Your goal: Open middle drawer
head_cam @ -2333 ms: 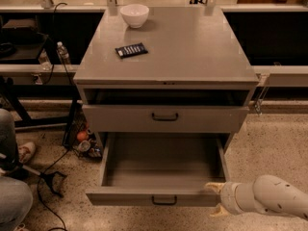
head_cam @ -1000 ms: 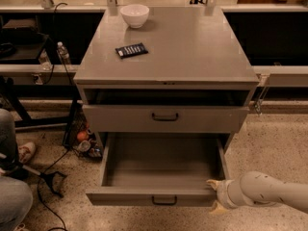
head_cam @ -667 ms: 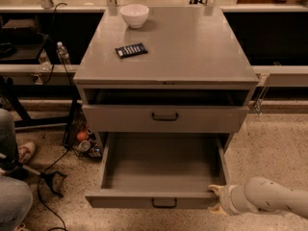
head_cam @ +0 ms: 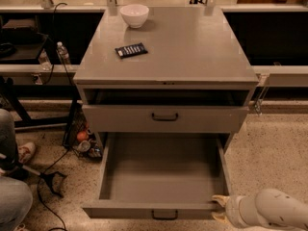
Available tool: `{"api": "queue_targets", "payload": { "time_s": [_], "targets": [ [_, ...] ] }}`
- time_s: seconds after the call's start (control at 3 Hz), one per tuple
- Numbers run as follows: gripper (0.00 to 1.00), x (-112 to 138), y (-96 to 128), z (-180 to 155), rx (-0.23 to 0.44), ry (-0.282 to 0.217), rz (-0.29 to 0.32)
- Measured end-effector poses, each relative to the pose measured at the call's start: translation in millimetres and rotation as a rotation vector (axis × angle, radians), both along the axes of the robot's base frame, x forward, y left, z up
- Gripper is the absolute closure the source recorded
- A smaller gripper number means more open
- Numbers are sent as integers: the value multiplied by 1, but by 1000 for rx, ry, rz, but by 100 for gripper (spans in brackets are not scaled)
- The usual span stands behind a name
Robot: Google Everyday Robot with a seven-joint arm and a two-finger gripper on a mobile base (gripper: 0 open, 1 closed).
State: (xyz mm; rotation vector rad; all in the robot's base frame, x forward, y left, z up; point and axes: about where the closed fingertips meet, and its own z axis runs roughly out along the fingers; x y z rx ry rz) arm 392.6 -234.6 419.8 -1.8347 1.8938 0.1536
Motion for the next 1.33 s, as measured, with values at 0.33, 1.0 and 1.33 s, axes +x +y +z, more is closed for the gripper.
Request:
{"api": "queue_targets", "payload": {
  "time_s": [0.33, 1.0, 1.33],
  "targets": [
    [100, -5, 0, 0, 7, 6, 1],
    [62, -23, 4, -4, 40, 35, 13],
    [38, -23, 5, -4, 41, 36, 14]
  ]
}}
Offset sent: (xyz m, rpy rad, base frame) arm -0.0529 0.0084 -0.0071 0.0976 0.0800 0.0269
